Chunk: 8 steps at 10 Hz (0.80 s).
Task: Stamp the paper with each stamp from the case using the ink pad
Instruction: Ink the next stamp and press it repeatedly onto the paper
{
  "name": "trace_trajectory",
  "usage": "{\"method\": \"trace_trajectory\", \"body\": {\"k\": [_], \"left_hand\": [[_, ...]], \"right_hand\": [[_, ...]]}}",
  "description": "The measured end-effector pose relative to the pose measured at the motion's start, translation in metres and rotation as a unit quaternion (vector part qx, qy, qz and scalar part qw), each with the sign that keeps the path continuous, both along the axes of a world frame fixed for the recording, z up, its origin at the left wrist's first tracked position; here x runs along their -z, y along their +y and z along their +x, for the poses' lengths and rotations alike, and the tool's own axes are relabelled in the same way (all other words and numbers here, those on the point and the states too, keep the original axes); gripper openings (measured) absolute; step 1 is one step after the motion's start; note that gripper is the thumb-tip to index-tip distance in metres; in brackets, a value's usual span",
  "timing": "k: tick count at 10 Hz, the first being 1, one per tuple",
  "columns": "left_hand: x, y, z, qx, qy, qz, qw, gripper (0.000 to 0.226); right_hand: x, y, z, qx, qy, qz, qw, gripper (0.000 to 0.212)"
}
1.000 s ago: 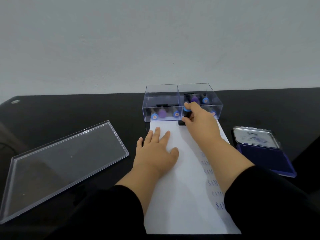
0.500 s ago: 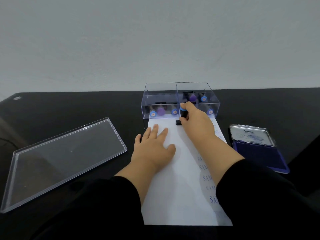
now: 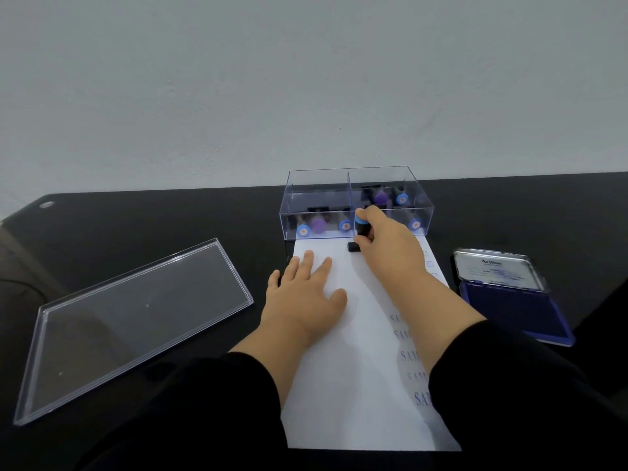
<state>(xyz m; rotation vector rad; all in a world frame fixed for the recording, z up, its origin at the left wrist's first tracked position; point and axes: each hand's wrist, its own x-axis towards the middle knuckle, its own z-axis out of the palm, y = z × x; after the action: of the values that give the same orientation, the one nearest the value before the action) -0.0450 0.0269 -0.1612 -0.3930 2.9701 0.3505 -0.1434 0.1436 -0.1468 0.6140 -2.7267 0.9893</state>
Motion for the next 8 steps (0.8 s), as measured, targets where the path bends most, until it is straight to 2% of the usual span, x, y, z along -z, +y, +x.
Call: {"method": "trace_trajectory", "body": {"k": [2, 3, 4, 8], "left_hand": [[-0.001, 0.000, 0.002, 0.001, 0.005, 0.002, 1.000, 0.059], [-0.001, 0.000, 0.001, 0.001, 0.004, -0.001, 1.000, 0.059], [-0.001, 0.001, 0.001, 0.000, 0.004, -0.001, 1.000, 0.058], [-0.002, 0.001, 0.001, -0.004, 0.005, 0.002, 1.000, 0.058]], "right_hand": [[-0.010, 0.024, -0.001, 0.047, -0.036, -0.181, 0.982, 0.035], [-0.012, 0.032, 0.000, 0.057, -0.046, -0.220, 0.973, 0.034], [-0.013, 0.036, 0.000, 0.061, -0.050, -0.240, 0.968, 0.033], [-0.016, 0.035, 0.003, 0.057, -0.057, -0.222, 0.972, 0.036]]}}
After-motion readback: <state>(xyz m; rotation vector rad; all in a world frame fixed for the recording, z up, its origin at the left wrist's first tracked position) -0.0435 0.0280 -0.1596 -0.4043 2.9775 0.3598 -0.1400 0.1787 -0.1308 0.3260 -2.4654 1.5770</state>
